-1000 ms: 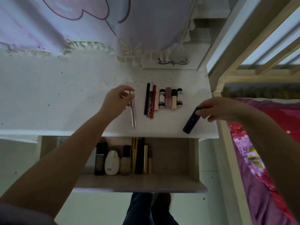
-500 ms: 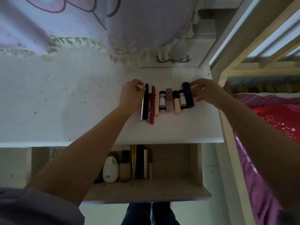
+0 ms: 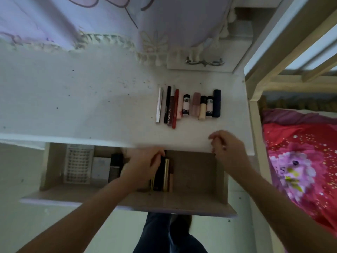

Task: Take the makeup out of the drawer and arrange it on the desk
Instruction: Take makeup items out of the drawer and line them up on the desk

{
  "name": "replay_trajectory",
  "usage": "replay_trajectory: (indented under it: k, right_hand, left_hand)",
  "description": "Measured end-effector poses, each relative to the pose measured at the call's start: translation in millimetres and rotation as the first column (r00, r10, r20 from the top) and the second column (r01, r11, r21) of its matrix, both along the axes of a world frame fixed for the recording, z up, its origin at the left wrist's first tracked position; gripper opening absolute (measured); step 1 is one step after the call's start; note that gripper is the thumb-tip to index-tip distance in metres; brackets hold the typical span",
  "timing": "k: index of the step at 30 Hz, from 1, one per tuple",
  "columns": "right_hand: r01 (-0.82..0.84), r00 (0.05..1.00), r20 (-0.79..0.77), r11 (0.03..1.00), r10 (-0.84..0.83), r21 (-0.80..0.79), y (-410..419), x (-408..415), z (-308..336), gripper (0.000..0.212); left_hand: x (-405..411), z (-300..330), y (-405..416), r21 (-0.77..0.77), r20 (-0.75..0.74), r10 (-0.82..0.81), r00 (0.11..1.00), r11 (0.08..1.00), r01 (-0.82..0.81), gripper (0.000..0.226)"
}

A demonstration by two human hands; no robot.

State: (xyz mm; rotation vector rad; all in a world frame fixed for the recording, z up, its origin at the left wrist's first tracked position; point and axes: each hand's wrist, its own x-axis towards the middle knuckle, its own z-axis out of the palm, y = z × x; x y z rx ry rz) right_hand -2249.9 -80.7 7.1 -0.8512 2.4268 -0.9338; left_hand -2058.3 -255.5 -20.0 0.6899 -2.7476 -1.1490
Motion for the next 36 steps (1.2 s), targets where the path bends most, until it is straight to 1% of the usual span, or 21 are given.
replay_trajectory:
  k: [1,2,3,4,5,7,9,11,14,16,18,19,21,23,24,26,28,30,31,33,36]
  right_hand:
    - [-0.138,0.990,0.027,0.989,0.137,0.049,2.5,22.5,-13.6,0.019]
    - [-0.264,0.963,0.076,0.957,0.257,0.120,2.2,41.2,-30.3,0.021]
    - [-0.355,0.933,0.138,0.915,0.333,0.193,-1.0,55.4,-48.1,0.027]
    - [-0.404,0.911,0.196,0.879,0.362,0.254,-6.8,64.4,-65.0,0.035]
    - [-0.420,0.901,0.246,0.863,0.358,0.281,-14.7,69.5,-77.7,0.040]
    - [-0.414,0.889,0.318,0.876,0.329,0.250,-30.4,75.7,-95.1,0.045]
    - [-0.426,0.882,0.323,0.873,0.343,0.237,-40.6,78.6,-109.6,0.046]
    - [-0.439,0.887,0.285,0.855,0.363,0.276,-43.9,79.7,-119.5,0.044]
    - [-0.381,0.911,0.279,0.881,0.305,0.281,-42.8,81.6,-119.6,0.034]
    - [-0.344,0.917,0.286,0.913,0.276,0.220,-41.8,83.7,-110.6,0.028]
    - [-0.360,0.910,0.280,0.918,0.306,0.168,-39.9,85.7,-94.7,0.026]
    - [-0.388,0.902,0.271,0.908,0.338,0.159,-37.5,87.5,-84.0,0.026]
    - [-0.445,0.889,0.202,0.879,0.410,0.172,-31.4,88.9,-59.6,0.020]
    - [-0.469,0.883,0.088,0.867,0.460,0.167,-30.0,82.2,-29.8,0.014]
    - [-0.463,0.886,0.051,0.875,0.460,0.140,-34.4,75.9,-12.8,0.013]
    - [-0.410,0.912,0.045,0.912,0.408,0.030,-55.1,58.5,20.7,0.011]
    - [-0.330,0.943,0.021,0.940,0.333,-0.085,-89.0,38.3,47.4,0.011]
    - [-0.280,0.960,-0.037,0.950,0.278,-0.138,-127.3,20.9,61.8,0.012]
    - [-0.273,0.961,-0.074,0.953,0.265,-0.131,-145.8,14.1,64.4,0.012]
    - [-0.268,0.958,-0.122,0.961,0.259,-0.065,-178.2,1.9,60.9,0.015]
    - [-0.225,0.964,-0.127,0.972,0.233,0.075,-209.5,-11.4,45.6,0.020]
  left_hand:
    - [8.2,-16.5,9.1,-0.006,0.101,-0.063,0.993,0.998,0.064,0.018]
    - [10.4,-32.6,15.5,-0.004,0.210,-0.096,0.973,0.995,0.099,0.024]
    - [7.5,-45.3,19.2,0.011,0.308,-0.105,0.946,0.994,0.107,0.031]
    - [1.5,-55.5,21.4,0.013,0.365,-0.101,0.925,0.995,0.103,0.035]
    - [-5.8,-64.3,23.1,-0.007,0.387,-0.095,0.917,0.994,0.106,0.037]
    - [-18.9,-79.5,27.6,-0.058,0.414,-0.101,0.904,0.989,0.137,0.040]
    - [-26.3,-89.6,31.8,-0.102,0.478,-0.127,0.869,0.975,0.199,0.044]
    - [-27.2,-94.1,35.5,-0.156,0.513,-0.100,0.852,0.966,0.208,0.043]
    - [-23.6,-93.4,38.6,-0.148,0.483,0.000,0.875,0.986,0.082,0.035]
    - [-20.5,-88.0,37.1,-0.057,0.434,0.035,0.900,0.998,-0.011,0.037]
    - [-15.9,-75.3,34.2,0.077,0.368,0.009,0.930,0.996,-0.040,0.035]
    - [-12.0,-66.0,33.3,0.125,0.332,-0.014,0.943,0.992,-0.029,0.032]
    - [-1.6,-44.6,27.7,0.152,0.249,-0.030,0.968,0.988,-0.009,0.025]
    - [6.8,-15.5,13.7,0.149,0.144,0.013,0.989,0.988,-0.035,0.025]
    - [8.3,1.0,3.3,0.156,0.088,0.045,0.995,0.986,-0.058,0.026]
    - [2.4,32.8,-23.8,0.170,0.003,0.101,0.995,0.980,-0.100,0.028]
    - [-14.9,57.4,-56.5,0.181,-0.044,0.161,0.986,0.972,-0.150,0.024]
    - [-38.5,69.7,-90.5,0.210,-0.059,0.246,0.968,0.950,-0.229,0.015]
    - [-50.7,72.2,-105.7,0.218,-0.051,0.274,0.960,0.941,-0.257,0.013]
    - [-72.2,68.8,-130.4,0.195,-0.021,0.271,0.962,0.945,-0.262,0.016]
    - [-95.9,54.2,-151.8,0.157,0.017,0.240,0.971,0.958,-0.240,0.019]
